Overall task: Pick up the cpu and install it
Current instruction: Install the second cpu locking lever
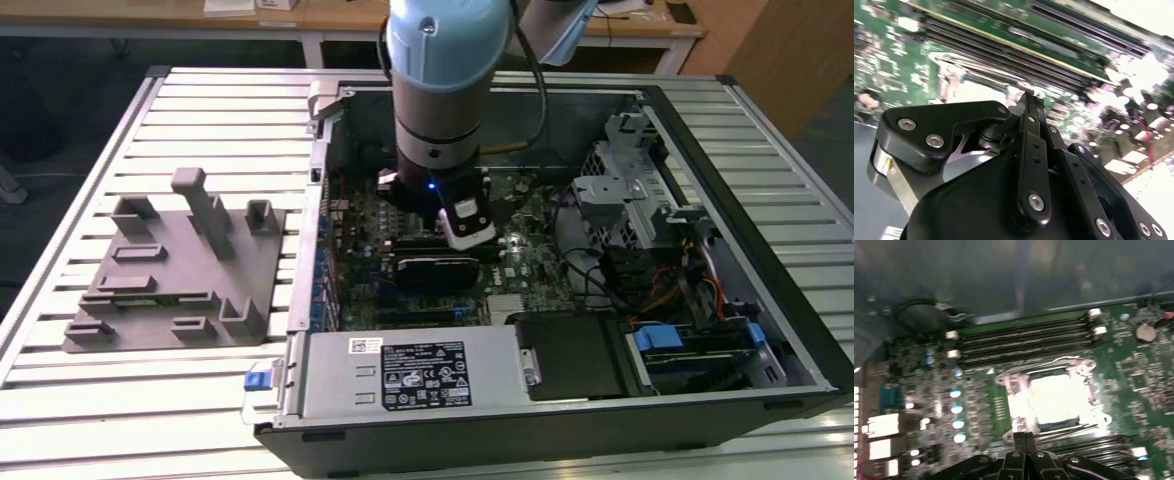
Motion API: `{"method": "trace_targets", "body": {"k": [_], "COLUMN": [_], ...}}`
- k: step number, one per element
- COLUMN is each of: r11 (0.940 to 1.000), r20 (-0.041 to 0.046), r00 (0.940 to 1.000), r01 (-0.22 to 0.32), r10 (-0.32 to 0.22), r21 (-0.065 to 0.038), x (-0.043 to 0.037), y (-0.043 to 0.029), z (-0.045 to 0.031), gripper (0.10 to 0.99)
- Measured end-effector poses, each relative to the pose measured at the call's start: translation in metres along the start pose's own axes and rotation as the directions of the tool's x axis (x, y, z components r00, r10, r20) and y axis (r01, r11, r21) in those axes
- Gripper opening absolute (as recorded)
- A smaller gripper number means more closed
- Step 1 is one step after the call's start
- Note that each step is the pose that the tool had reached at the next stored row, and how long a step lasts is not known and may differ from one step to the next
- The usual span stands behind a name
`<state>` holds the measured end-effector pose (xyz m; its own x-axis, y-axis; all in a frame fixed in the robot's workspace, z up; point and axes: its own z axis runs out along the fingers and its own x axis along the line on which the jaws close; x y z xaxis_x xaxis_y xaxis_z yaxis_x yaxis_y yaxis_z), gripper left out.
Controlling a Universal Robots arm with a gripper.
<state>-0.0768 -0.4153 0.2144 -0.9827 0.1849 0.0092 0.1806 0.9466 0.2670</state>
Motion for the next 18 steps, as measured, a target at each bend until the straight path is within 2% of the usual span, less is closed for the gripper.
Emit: {"method": "trace_targets", "body": {"k": [4, 8, 11, 18], "r11": [1.0, 0.9999, 0.9995, 0.9971], "r20": [0.0006, 0.003, 0.0058, 0.0138], "r00": [1.0, 1.0, 1.0, 0.9999], "r01": [0.0, 0.0, 0.001, 0.002], "r10": [0.0, 0.0, -0.001, -0.004], "r21": [0.003, 0.016, 0.031, 0.076], "x": [-0.0115, -0.0156, -0.0177, -0.0238], "y": [0.0045, 0.0131, 0.0204, 0.0333], "z": [0.0011, 0.0035, 0.0056, 0.0091], "gripper": [0.106, 0.106, 0.106, 0.106]}}
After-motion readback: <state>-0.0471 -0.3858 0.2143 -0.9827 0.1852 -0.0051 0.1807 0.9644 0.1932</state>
